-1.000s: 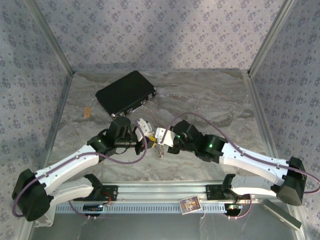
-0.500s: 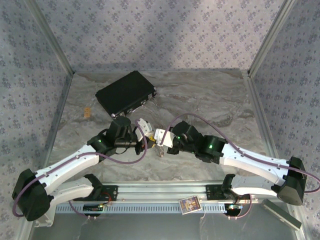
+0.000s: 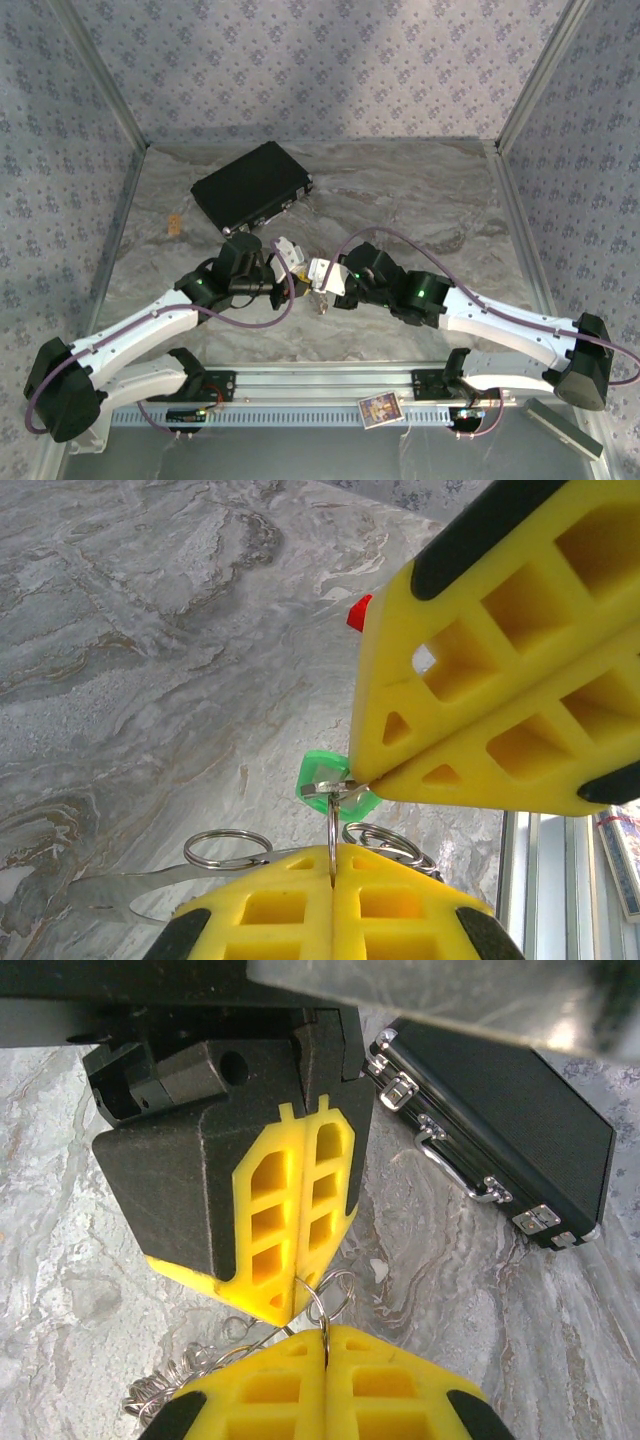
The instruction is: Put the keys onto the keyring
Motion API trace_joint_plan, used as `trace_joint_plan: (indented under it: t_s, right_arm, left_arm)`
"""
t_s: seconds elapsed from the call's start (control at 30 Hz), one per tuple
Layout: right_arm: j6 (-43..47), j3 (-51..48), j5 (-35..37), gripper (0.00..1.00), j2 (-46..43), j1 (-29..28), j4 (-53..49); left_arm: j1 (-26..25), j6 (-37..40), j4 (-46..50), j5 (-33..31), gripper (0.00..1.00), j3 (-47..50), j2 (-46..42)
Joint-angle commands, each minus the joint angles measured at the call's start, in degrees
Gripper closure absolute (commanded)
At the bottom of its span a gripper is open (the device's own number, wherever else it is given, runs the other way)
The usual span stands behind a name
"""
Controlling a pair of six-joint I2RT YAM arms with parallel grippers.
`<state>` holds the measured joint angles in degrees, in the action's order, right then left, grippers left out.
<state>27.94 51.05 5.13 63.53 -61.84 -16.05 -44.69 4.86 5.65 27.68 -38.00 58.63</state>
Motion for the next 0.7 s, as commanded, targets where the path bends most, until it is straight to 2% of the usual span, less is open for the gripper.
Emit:
trace_joint_plan:
  t_s: [0.0,0.67]
  right_arm:
    - [0.0,1.0,-1.7,1.0,0.5,-0.6,0.6]
    - [-0.9,1.2,-4.9,1.0,1.7,-0.9,-1.4]
  left_arm:
    - [-0.2,0.3,-0.8,1.1,1.0,-2.3,0.1]
    - [-0.3,0.2,-0.9,-0.1,1.0,-3.3,0.2]
